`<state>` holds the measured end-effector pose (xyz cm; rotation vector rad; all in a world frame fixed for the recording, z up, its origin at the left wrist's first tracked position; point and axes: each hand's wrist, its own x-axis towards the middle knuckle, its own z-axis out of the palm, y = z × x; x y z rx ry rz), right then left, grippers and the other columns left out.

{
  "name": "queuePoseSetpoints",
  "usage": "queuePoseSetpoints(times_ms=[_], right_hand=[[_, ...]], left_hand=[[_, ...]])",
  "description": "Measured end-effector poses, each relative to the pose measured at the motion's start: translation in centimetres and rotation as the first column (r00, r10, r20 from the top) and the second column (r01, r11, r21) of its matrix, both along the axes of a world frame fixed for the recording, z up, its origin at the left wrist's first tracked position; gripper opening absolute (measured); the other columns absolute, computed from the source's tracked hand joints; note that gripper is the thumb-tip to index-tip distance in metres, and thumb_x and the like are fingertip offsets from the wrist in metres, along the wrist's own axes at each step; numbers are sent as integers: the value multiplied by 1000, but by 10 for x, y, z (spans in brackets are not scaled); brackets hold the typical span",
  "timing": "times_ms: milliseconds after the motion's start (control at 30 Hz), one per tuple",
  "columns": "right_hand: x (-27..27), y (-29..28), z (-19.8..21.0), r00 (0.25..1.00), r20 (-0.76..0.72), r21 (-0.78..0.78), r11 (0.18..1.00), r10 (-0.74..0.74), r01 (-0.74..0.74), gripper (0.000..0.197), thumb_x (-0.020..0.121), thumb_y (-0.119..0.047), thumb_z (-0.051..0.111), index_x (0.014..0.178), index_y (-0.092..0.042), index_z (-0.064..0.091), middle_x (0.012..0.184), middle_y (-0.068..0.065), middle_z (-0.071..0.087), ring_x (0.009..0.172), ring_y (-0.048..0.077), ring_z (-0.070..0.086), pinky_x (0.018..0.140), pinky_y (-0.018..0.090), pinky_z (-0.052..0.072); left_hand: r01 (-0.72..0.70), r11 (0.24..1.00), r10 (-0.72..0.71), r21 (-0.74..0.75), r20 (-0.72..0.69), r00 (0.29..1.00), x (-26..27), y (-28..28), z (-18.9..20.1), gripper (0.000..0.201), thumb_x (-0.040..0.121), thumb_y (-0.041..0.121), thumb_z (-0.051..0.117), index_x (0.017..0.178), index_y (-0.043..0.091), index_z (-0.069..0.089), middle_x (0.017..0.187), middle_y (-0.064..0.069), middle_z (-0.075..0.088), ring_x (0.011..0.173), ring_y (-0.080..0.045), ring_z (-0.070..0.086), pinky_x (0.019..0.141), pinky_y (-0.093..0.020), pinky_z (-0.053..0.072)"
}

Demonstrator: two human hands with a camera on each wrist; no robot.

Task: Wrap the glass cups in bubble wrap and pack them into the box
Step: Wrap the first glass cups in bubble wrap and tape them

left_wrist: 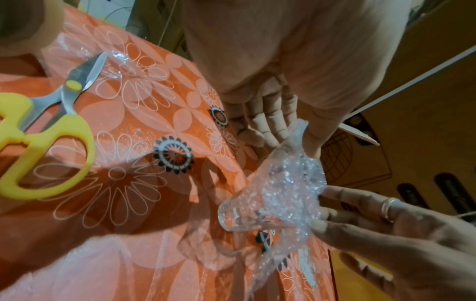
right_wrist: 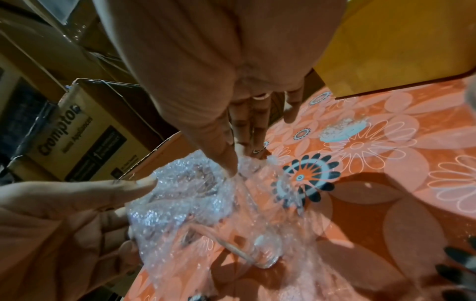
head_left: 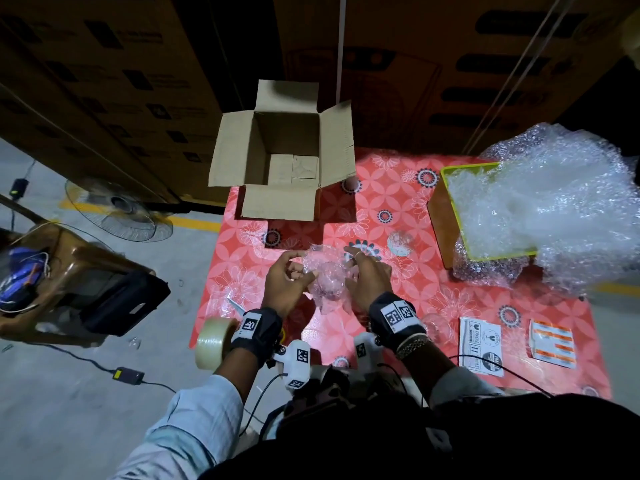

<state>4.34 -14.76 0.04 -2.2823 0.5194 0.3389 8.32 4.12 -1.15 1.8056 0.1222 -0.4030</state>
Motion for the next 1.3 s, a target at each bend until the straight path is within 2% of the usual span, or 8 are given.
queuePoseSetpoints(times_ms=[133,300,433,667,833,1000,1133,1300], right_hand=[[-4,2,2,997,79,6,1000,2,-2,58,92,-2,60,135,-39,50,103,-16,57,115,24,42,93,42,44],[-8,11,5,979,180,-51,995,93,-85,30,93,-5,60,103,-33,54,105,-11,60,116,22,39,91,38,44],[-4,14,1,935,135,-270,920,328,-284,31,93,-10,64,121,-23,70,129,-3,57,131,22,40,109,39,22],[-14,24,-3,897,-11,-548,748,441,-374,44,96,-43,50,131,-22,65,141,7,43,133,29,34,110,47,14],[-18,26,-9,897,-112,-599,691,428,-405,44,96,-50,43,125,-29,69,149,9,38,141,31,28,115,56,18],[-17,28,-8,905,-135,-561,722,404,-406,47,96,-54,43,125,-30,70,165,12,20,153,33,9,120,62,0],[-13,27,-2,900,-147,-462,776,410,-429,47,97,-53,42,133,-32,64,170,7,1,156,31,-9,120,64,-8],[-28,8,20,954,162,-272,941,251,-201,33,86,-29,67,118,-25,72,165,6,21,155,24,8,121,49,3]], left_hand=[[14,997,-16,74,14,1000,-1,-1,0,40,84,12,84,119,20,65,82,2,53,74,-15,53,72,-32,50],[31,988,-38,153,40,998,-2,-10,2,43,85,14,84,122,17,63,98,-1,62,88,-14,57,72,-24,47],[16,986,-20,167,22,1000,-3,-15,3,43,82,15,86,119,17,63,104,-5,67,88,-15,60,76,-28,51],[-27,981,33,190,-27,999,-5,-5,5,46,85,14,77,124,33,63,118,3,60,97,-6,62,92,-38,57],[4,997,4,81,-92,996,-5,1,2,51,96,4,61,140,28,57,136,5,46,97,24,51,78,-7,42],[23,1000,-21,14,-132,991,-2,0,-1,49,96,6,62,141,25,55,140,-1,50,116,-3,59,82,-13,44],[41,999,-42,-11,-166,985,-1,-4,-5,49,93,16,72,137,28,56,135,0,58,122,-18,58,94,-28,47],[42,997,-29,67,-180,983,4,-7,-13,54,76,36,81,125,33,57,114,1,68,103,-20,67,95,-43,56]])
